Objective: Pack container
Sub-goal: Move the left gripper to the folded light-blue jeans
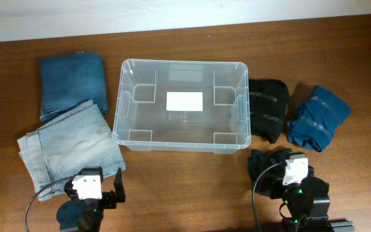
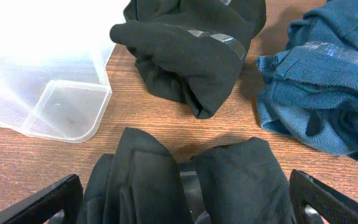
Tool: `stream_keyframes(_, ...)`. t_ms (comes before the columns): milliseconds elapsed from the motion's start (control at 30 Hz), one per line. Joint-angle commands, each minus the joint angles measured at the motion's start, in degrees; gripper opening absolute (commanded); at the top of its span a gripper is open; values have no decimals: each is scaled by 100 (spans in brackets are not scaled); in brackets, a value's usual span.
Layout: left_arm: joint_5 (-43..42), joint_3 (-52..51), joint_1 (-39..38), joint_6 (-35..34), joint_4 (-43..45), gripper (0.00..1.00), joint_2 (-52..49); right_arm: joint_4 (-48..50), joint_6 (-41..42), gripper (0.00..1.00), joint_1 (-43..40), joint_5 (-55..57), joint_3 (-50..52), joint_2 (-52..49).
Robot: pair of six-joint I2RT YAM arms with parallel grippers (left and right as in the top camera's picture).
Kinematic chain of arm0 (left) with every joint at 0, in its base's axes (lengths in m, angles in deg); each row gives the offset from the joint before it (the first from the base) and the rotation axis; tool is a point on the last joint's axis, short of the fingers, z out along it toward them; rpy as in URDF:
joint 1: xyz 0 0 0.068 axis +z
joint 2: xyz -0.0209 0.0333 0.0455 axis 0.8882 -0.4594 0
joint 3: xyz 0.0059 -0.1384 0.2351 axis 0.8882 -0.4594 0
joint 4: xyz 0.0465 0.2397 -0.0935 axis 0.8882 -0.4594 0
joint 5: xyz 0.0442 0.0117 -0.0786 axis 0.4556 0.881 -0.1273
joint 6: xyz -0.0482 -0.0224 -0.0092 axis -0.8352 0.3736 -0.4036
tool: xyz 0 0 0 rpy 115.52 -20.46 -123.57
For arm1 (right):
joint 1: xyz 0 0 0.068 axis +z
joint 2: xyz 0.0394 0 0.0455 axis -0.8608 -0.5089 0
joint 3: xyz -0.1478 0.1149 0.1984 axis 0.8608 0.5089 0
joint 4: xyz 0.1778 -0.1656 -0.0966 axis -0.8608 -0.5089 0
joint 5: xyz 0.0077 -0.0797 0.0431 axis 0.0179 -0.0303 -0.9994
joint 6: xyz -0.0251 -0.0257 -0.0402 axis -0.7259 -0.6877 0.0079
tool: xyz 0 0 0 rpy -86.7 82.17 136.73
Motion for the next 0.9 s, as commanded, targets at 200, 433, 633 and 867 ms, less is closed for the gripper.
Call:
stream_keyframes(200, -1075, -33, -22, -44, 227, 99, 44, 20, -37, 98, -52, -52, 35, 55)
stream_keyframes(433, -1460, 61, -17, -734, 435, 99, 31, 20, -37, 98, -52, -52, 35, 55)
stream_keyframes(633, -831, 1121, -17, -1040, 448, 99, -586, 20, -37, 98, -52, -52, 35, 55)
stream_keyframes(867, -391, 4572, -17, -796, -575, 99, -3574, 20, -37, 99, -52, -52, 35, 55)
